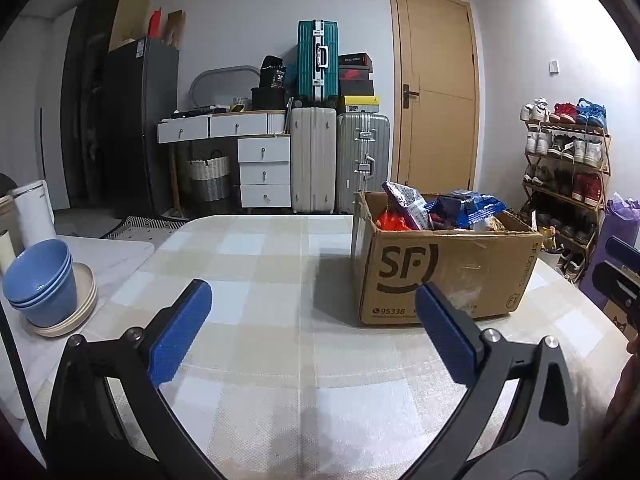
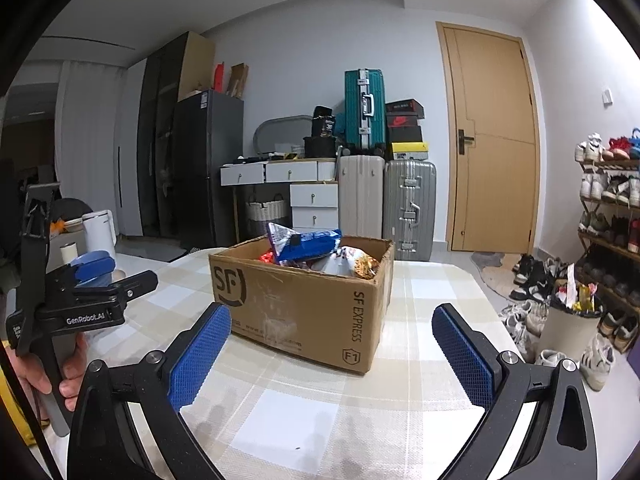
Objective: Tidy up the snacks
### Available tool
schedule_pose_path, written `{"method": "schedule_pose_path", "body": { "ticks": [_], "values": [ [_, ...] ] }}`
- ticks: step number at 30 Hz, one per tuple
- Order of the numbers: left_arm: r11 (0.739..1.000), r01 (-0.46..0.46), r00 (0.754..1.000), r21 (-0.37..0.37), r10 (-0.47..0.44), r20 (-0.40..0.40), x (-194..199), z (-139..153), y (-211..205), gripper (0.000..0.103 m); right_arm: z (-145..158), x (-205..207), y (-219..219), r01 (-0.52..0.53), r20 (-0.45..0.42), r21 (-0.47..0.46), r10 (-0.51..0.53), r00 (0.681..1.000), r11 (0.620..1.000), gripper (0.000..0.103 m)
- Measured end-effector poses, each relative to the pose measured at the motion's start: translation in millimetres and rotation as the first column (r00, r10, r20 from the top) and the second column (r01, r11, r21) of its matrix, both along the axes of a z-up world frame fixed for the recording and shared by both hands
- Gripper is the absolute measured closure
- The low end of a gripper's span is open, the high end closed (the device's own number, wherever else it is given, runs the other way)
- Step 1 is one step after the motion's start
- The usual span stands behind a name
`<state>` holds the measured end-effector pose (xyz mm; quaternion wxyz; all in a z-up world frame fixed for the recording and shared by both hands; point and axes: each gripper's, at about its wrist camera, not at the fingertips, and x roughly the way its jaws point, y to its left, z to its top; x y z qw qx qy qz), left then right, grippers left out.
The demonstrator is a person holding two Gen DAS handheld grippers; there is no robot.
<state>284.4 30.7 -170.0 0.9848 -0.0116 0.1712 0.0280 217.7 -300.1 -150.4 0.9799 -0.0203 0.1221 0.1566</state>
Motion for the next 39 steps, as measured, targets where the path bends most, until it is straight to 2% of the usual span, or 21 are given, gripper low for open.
{"method": "schedule_pose_path", "body": {
  "ticks": [6, 13, 39],
  "values": [
    [1.000, 0.011, 1.000, 0.003, -0.011, -0.023, 2.1, 0.2, -2.8, 0.001, 0.7, -5.9, -0.7, -0.012, 0.010, 0.005, 0.012, 1.000, 1.000, 0.000],
    [1.000, 0.015, 1.000, -0.007, -0.015, -0.014, -12.6, 16.0, -3.0, 0.001, -0.4, -7.7, -4.2, -0.009, 0.010, 0.011, 0.008, 1.000, 1.000, 0.000],
    [0.999, 0.012, 1.000, -0.031, -0.013, -0.023, -9.3, 11.5, -1.8, 0.001, -0.4, -9.1, -4.5, -0.005, 0.005, 0.010, 0.005, 1.000, 1.000, 0.000]
  ]
}}
